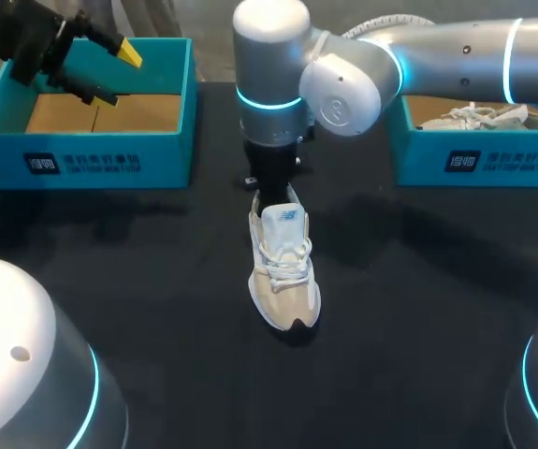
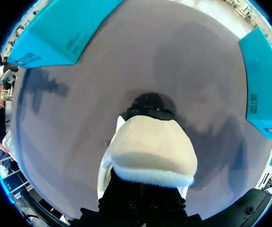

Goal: Take the shoe out of the shoebox, open the shoe tongue, remove and reinsert the insole, then place the shoe into the shoebox

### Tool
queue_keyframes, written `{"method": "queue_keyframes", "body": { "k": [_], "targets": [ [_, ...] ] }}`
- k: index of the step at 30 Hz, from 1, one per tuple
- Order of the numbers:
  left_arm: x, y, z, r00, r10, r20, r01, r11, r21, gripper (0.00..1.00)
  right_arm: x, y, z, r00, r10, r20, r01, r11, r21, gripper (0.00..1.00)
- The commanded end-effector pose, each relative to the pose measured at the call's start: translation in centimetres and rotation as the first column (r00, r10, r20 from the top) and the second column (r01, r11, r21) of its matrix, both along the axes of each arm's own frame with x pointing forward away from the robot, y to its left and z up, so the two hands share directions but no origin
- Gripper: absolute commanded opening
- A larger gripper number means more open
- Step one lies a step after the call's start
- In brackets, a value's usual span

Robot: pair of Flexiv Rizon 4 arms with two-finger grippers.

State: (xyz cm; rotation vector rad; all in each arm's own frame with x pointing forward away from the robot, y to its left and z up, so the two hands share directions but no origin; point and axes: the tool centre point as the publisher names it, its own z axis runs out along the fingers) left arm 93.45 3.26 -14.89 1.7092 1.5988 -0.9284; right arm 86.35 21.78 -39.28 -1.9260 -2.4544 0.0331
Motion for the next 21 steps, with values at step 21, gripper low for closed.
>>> {"method": "queue_keyframes", "body": {
  "k": [21],
  "targets": [
    [0.0, 0.0, 0.0, 1.000, -0.001, 0.000, 0.001, 1.000, 0.004, 1.00, -4.2, 0.0, 4.3, 0.988, -0.014, -0.154, 0.011, 1.000, -0.025, 0.00]
  ]
}}
